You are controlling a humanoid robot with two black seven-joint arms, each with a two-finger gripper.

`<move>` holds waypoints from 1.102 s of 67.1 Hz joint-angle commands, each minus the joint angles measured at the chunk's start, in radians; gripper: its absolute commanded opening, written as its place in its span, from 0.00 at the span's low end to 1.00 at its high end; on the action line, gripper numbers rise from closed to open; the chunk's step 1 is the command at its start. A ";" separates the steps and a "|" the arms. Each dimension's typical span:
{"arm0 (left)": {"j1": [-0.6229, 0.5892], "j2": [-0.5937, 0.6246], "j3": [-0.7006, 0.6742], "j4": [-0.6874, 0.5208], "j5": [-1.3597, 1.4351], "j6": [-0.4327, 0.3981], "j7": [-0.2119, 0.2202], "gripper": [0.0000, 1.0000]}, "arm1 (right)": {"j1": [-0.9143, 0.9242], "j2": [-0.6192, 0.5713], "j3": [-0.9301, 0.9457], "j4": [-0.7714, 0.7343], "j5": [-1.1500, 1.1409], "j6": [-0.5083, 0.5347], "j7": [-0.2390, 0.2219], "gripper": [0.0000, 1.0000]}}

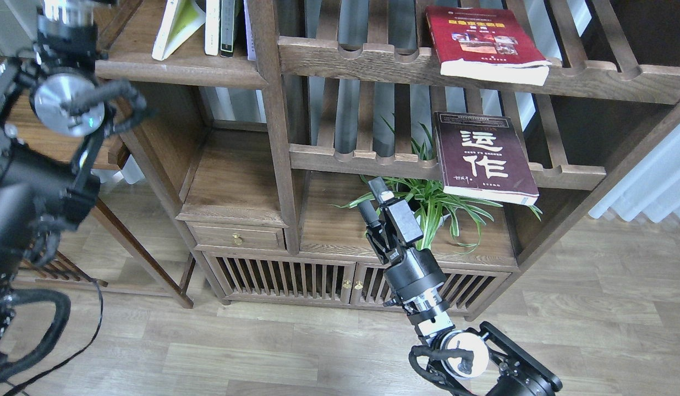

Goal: Organize books on shelf

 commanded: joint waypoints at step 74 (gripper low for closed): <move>0.388 -0.178 0.284 0.126 -0.023 -0.101 0.080 0.99 | 0.035 0.000 0.235 -0.166 0.003 -0.044 0.012 0.98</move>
